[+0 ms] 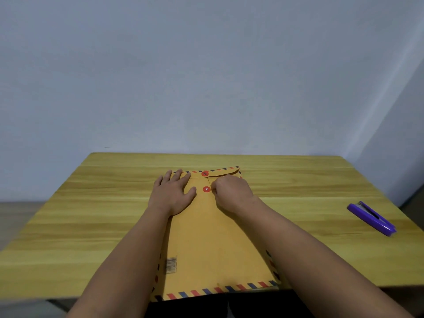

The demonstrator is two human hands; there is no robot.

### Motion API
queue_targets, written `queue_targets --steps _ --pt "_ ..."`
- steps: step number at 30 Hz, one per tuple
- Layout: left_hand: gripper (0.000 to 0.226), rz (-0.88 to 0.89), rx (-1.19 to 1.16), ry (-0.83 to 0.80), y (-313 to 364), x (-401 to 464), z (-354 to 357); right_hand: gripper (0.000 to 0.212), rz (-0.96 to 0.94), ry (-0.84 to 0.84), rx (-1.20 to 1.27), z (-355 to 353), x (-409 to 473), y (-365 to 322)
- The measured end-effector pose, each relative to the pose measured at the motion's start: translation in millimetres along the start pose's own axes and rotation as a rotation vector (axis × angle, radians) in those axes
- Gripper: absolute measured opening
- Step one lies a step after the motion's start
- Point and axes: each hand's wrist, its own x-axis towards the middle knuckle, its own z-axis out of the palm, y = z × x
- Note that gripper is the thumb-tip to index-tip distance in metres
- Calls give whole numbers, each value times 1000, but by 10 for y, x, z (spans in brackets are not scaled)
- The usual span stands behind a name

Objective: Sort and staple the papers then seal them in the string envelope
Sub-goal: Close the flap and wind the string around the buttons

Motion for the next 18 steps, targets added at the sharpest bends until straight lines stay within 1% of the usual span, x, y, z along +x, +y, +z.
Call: queue_targets --steps 5,8,18 --pt "69 2 -3 -1 -1 -7 -4 30 -89 -20 -170 10 -117 -95" --pt "69 0 0 -3 2 -10 -5 32 -94 -1 -211 0 -168 -167" --pt "70 1 -1 3 -3 0 4 27 16 -12 -34 -37 -172 -234"
